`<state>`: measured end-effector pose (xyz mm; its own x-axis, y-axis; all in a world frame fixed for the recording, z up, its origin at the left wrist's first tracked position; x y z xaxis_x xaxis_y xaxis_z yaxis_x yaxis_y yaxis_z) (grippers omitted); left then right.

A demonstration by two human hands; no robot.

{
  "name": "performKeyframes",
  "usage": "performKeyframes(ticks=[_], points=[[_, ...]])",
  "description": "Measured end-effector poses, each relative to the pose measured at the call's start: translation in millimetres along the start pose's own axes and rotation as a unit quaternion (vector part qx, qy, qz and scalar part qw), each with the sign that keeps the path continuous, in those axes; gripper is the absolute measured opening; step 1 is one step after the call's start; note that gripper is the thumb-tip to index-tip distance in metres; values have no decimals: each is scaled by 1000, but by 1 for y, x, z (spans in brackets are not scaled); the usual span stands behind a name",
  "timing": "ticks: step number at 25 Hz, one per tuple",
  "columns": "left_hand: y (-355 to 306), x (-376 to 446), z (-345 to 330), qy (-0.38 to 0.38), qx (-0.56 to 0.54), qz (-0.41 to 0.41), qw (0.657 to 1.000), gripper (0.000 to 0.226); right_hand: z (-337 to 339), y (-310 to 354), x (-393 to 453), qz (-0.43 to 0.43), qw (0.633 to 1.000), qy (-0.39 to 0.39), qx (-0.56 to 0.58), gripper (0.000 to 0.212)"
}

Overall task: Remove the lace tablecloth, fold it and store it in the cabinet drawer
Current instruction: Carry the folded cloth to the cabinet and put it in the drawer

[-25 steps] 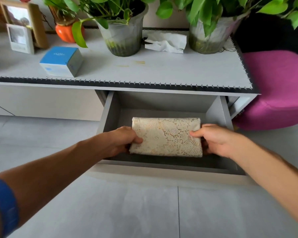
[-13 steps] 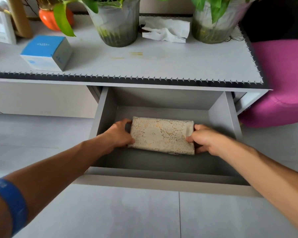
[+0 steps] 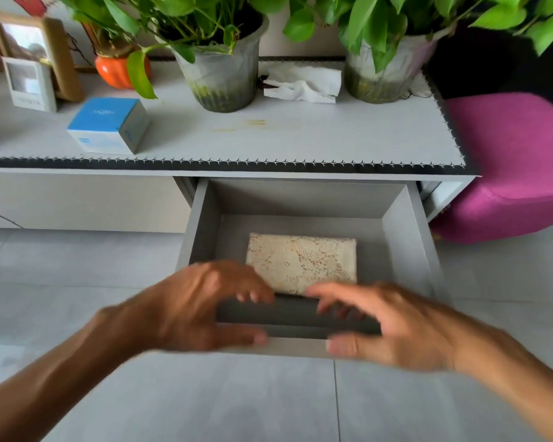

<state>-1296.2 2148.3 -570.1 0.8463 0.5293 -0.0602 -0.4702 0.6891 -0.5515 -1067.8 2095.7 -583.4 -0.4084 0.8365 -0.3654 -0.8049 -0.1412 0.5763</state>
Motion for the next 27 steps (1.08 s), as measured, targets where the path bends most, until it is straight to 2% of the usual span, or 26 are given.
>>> performKeyframes(ticks=[1, 3, 7, 9, 11, 12, 13, 16, 19, 27], points=[[-16, -11, -8, 22, 58, -56, 996, 40, -11, 7, -13, 32, 998, 2, -59, 57], [-34, -20, -24, 30, 159, -123, 979, 30, -21, 16, -25, 104, 976, -76, -175, 45], [-30, -11, -21, -80, 245, -192, 947, 31, -26, 13, -27, 129, 927, -259, -240, 42], [-31, -14, -40, -117, 333, -224, 908, 39, -51, 10, -37, 157, 891, -318, -282, 45], [-31, -23, -80, -19, 418, -258, 871, 61, -81, -3, -42, 189, 870, -289, -351, 48], [-22, -26, -91, 45, 451, -243, 857, 77, -85, -14, -41, 188, 863, -270, -384, 52], [-9, -26, -93, 74, 478, -215, 849, 87, -82, -26, -38, 174, 855, -260, -414, 56], [18, -15, -76, 33, 546, -161, 822, 74, -67, -55, -22, 119, 835, -280, -457, 64], [33, -1, -73, 13, 576, -157, 802, 79, -61, -69, -9, 69, 828, -328, -449, 76], [74, 39, -23, -30, 586, -72, 807, 80, -10, -94, 43, -48, 823, -344, -450, 84]])
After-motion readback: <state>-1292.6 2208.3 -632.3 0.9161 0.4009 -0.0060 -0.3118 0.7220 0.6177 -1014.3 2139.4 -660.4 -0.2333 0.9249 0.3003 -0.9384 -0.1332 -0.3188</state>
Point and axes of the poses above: each hand's wrist, its own x-axis towards the middle knuckle, its own z-axis out of the back of the hand, y = z × x, the point moved 5 cm from there along x, towards the middle knuckle, and after that the axes turned 7 degrees about -z, right-handed, at the moved point
